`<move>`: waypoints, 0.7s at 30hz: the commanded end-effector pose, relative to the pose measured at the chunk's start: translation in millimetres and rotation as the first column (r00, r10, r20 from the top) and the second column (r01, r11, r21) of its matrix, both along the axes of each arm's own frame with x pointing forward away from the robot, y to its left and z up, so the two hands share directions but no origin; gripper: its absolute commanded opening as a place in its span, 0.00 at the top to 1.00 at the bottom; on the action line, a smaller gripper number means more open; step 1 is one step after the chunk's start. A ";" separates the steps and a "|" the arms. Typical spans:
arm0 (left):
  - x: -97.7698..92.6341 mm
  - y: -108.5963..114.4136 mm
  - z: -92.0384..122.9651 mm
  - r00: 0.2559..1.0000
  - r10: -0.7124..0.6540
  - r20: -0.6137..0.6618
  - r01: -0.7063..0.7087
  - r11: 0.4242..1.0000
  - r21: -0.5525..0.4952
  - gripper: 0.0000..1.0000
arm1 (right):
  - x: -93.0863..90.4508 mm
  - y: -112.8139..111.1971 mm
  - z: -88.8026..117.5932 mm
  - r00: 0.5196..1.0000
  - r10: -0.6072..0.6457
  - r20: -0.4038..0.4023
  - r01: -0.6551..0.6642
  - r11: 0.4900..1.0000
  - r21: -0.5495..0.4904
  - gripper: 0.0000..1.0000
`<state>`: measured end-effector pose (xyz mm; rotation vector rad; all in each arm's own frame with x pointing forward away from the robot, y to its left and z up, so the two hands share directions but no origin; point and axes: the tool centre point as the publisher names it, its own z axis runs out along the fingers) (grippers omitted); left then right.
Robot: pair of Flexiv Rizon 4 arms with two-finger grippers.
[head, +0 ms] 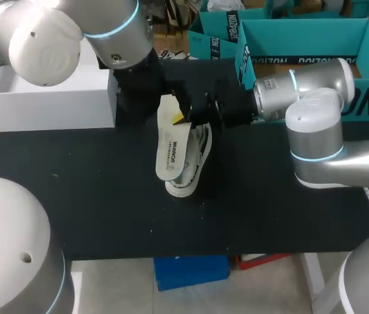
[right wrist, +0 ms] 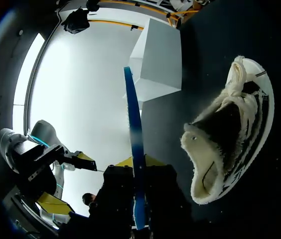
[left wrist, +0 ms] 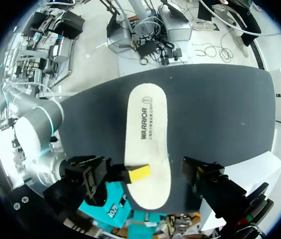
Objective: Take the shoe out of the shoebox, open the shoe tongue, remove and reinsert the insole, then place the shoe into the shoebox
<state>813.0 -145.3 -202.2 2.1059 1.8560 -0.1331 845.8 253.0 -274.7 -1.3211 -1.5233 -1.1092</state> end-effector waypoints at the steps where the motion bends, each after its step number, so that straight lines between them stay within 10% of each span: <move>1: -14.3 8.5 3.3 0.999 0.008 0.050 -0.007 1.000 -0.021 0.00 | -0.2 1.3 -1.1 1.000 -0.003 0.002 0.003 1.000 0.001 1.00; 11: -36.5 9.9 -5.5 1.000 -0.006 0.027 0.008 0.999 -0.042 0.00 | -0.2 1.3 -1.1 1.000 -0.003 0.002 0.003 1.000 0.001 1.00; 21: -12.5 35.4 2.2 0.997 0.080 0.001 -0.067 0.841 -0.536 0.00 | -0.2 1.3 -1.1 1.000 -0.003 0.002 0.003 1.000 0.001 1.00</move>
